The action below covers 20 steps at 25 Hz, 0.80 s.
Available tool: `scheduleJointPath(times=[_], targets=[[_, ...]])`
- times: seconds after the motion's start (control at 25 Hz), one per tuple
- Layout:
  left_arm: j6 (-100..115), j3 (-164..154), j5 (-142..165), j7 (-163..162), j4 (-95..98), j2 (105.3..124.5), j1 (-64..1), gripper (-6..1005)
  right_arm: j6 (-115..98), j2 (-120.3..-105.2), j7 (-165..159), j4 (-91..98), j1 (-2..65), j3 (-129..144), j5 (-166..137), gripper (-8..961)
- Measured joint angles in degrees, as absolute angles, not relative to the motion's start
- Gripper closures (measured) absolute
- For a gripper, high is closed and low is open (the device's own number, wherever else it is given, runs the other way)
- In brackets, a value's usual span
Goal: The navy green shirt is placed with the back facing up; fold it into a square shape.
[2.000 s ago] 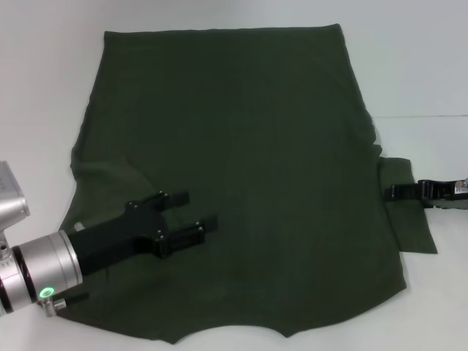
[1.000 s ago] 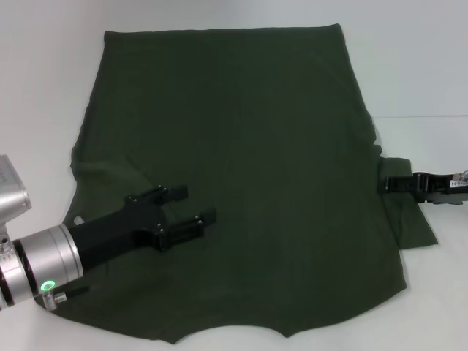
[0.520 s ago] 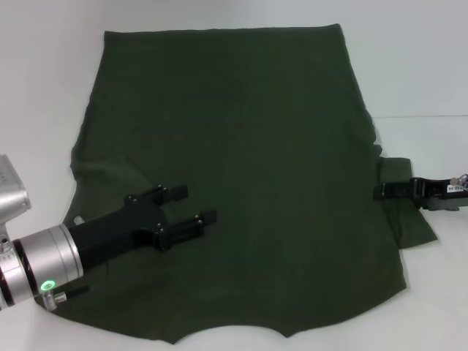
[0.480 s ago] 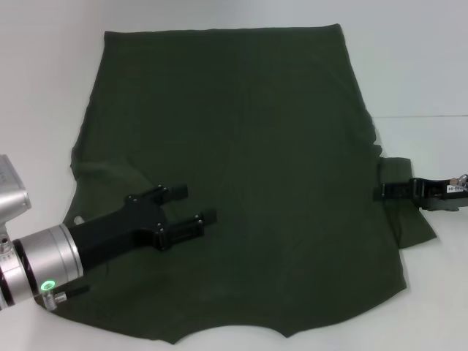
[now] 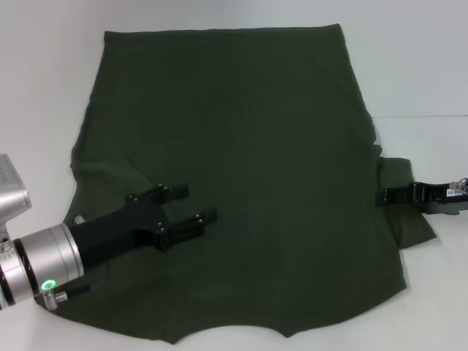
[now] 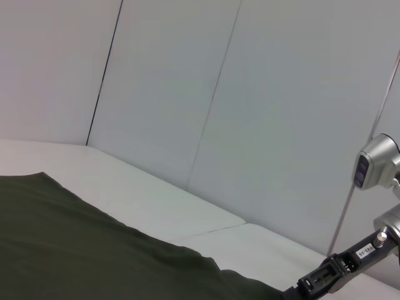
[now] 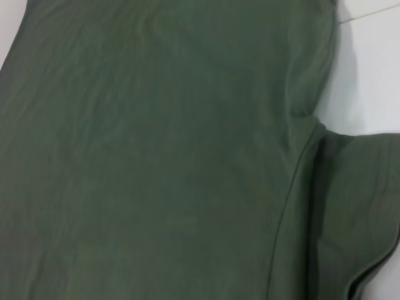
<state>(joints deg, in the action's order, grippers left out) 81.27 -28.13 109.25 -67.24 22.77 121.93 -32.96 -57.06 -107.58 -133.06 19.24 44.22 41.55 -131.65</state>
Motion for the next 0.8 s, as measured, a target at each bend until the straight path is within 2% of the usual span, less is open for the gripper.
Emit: scheduleJointPath(times=[0.48, 0.72, 0.8], targets=[[81.56, -28.12, 109.16, -67.33, 23.00, 121.99, -32.96, 171, -56.07, -107.48, -133.79, 19.58, 43.76, 42.01, -131.66, 267], [81.56, -28.04, 109.00, -67.33, 23.03, 121.99, -33.04, 170, -55.09, -107.40, -133.62, 19.59, 43.77, 42.01, -131.66, 488], [81.57, -28.03, 108.98, -67.33, 23.03, 121.99, -33.04, 170, -54.68, -107.40, -133.34, 19.51, 43.76, 42.04, -131.68, 590]])
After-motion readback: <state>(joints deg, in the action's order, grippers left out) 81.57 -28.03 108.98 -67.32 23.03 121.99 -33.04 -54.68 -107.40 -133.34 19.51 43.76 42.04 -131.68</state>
